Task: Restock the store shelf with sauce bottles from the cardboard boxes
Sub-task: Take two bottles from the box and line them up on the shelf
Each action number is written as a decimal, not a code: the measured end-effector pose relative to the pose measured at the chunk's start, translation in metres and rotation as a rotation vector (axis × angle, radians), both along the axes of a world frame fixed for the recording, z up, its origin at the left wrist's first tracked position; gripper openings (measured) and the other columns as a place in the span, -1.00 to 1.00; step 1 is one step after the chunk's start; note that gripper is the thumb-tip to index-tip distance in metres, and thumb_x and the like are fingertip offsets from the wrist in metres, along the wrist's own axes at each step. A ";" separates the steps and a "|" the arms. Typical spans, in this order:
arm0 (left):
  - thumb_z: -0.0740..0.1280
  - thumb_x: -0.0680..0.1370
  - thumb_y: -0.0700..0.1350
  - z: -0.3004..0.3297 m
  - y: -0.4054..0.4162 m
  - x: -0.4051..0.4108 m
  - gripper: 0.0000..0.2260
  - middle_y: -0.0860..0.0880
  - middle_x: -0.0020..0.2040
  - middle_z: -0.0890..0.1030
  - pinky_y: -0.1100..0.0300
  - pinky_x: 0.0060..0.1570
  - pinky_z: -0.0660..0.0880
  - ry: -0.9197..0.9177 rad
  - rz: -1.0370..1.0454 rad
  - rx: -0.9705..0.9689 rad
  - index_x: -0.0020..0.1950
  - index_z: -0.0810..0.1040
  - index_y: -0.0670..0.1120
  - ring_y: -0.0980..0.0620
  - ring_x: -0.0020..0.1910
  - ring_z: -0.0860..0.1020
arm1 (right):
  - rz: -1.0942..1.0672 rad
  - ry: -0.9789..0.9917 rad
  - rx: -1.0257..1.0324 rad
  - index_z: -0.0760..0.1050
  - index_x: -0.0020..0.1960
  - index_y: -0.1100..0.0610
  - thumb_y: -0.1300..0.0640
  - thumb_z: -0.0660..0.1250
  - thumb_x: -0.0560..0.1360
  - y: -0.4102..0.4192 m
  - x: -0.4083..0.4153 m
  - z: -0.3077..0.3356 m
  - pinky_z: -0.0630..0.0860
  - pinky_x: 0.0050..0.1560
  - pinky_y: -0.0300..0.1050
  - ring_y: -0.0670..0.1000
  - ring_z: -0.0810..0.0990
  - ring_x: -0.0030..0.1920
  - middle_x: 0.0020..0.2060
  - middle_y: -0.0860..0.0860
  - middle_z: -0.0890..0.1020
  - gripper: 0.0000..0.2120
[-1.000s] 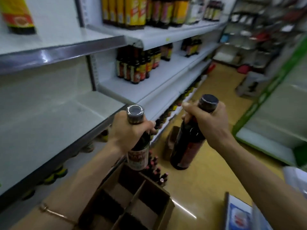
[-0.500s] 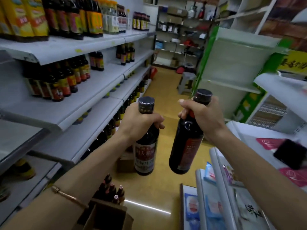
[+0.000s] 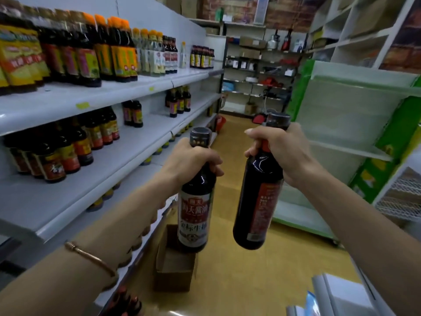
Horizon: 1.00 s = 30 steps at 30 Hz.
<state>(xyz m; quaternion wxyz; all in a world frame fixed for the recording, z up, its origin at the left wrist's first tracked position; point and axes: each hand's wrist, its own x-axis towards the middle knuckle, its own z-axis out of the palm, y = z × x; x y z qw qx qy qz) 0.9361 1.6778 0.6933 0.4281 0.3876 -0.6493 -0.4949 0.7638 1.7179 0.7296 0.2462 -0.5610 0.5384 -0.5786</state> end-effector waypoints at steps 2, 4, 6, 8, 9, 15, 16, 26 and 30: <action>0.39 0.41 -0.30 0.005 -0.038 -0.010 -0.70 -0.25 -0.33 0.65 0.04 -0.05 0.55 -0.001 0.011 -0.011 -0.53 0.49 -0.15 -0.09 -0.30 0.66 | 0.010 0.010 0.005 0.48 -0.57 0.14 0.23 0.40 0.42 -0.040 -0.011 0.002 0.56 0.05 0.23 0.35 0.63 -0.25 -0.56 0.07 0.57 -0.61; 0.41 0.36 -0.25 0.013 -0.075 -0.019 -0.74 -0.29 -0.30 0.65 0.03 -0.04 0.56 -0.021 0.011 -0.030 -0.52 0.50 -0.16 -0.09 -0.31 0.66 | 0.018 0.024 -0.015 0.49 -0.57 0.15 0.23 0.40 0.42 -0.079 -0.023 0.008 0.57 0.05 0.28 0.35 0.62 -0.28 -0.55 0.07 0.57 -0.61; 0.40 0.31 -0.18 0.019 -0.113 -0.030 -0.77 -0.25 -0.29 0.67 0.02 -0.03 0.58 -0.066 0.013 -0.054 -0.55 0.52 -0.12 -0.06 -0.33 0.66 | 0.020 0.020 -0.035 0.50 -0.57 0.16 0.22 0.40 0.41 -0.116 -0.037 0.014 0.57 0.04 0.29 0.32 0.61 -0.32 -0.55 0.07 0.57 -0.63; 0.39 0.30 -0.16 0.023 -0.148 -0.042 -0.78 -0.21 -0.29 0.68 -0.01 -0.03 0.58 -0.087 0.000 -0.051 -0.56 0.53 -0.11 -0.07 -0.32 0.66 | 0.012 0.018 -0.041 0.50 -0.57 0.16 0.22 0.40 0.40 -0.149 -0.051 0.020 0.58 0.06 0.22 0.34 0.62 -0.28 -0.55 0.08 0.58 -0.63; 0.39 0.31 -0.17 0.025 -0.165 -0.048 -0.77 -0.21 -0.29 0.68 -0.02 -0.04 0.58 -0.080 -0.001 -0.046 -0.56 0.52 -0.11 -0.08 -0.32 0.66 | 0.016 0.013 -0.041 0.50 -0.58 0.16 0.21 0.39 0.40 -0.167 -0.059 0.023 0.58 0.05 0.16 0.32 0.62 -0.27 -0.55 0.08 0.58 -0.62; 0.35 0.41 -0.32 0.028 -0.262 -0.099 -0.76 -0.37 -0.19 0.63 0.13 -0.16 0.51 -0.037 0.025 -0.080 -0.46 0.47 -0.18 -0.01 -0.39 0.63 | 0.048 -0.006 -0.041 0.49 -0.54 0.19 0.21 0.39 0.41 -0.274 -0.103 0.029 0.57 -0.05 0.04 0.21 0.62 -0.29 -0.54 0.09 0.58 -0.65; 0.35 0.41 -0.32 0.028 -0.280 -0.111 -0.76 -0.36 -0.21 0.63 0.14 -0.17 0.51 -0.037 0.024 -0.080 -0.46 0.47 -0.19 -0.01 -0.39 0.63 | 0.050 -0.010 -0.039 0.49 -0.54 0.20 0.22 0.38 0.41 -0.292 -0.115 0.030 0.57 -0.07 0.01 0.20 0.62 -0.29 -0.54 0.09 0.58 -0.66; 0.37 0.38 -0.28 0.053 -0.497 -0.236 -0.67 -0.19 -0.36 0.66 -0.02 0.07 0.56 0.013 0.159 -0.094 -0.60 0.51 -0.12 -0.14 -0.27 0.64 | 0.147 0.084 -0.030 0.50 -0.47 0.31 0.20 0.39 0.43 -0.501 -0.248 0.058 0.54 -0.09 -0.10 0.31 0.63 -0.22 -0.51 0.12 0.58 -0.67; 0.37 0.38 -0.27 0.066 -0.567 -0.249 -0.68 -0.20 -0.33 0.67 0.02 0.04 0.56 0.014 0.247 -0.087 -0.59 0.51 -0.13 -0.11 -0.27 0.65 | 0.213 0.074 -0.055 0.50 -0.47 0.28 0.20 0.39 0.44 -0.592 -0.265 0.063 0.59 -0.12 -0.14 0.28 0.63 -0.25 -0.54 0.05 0.58 -0.68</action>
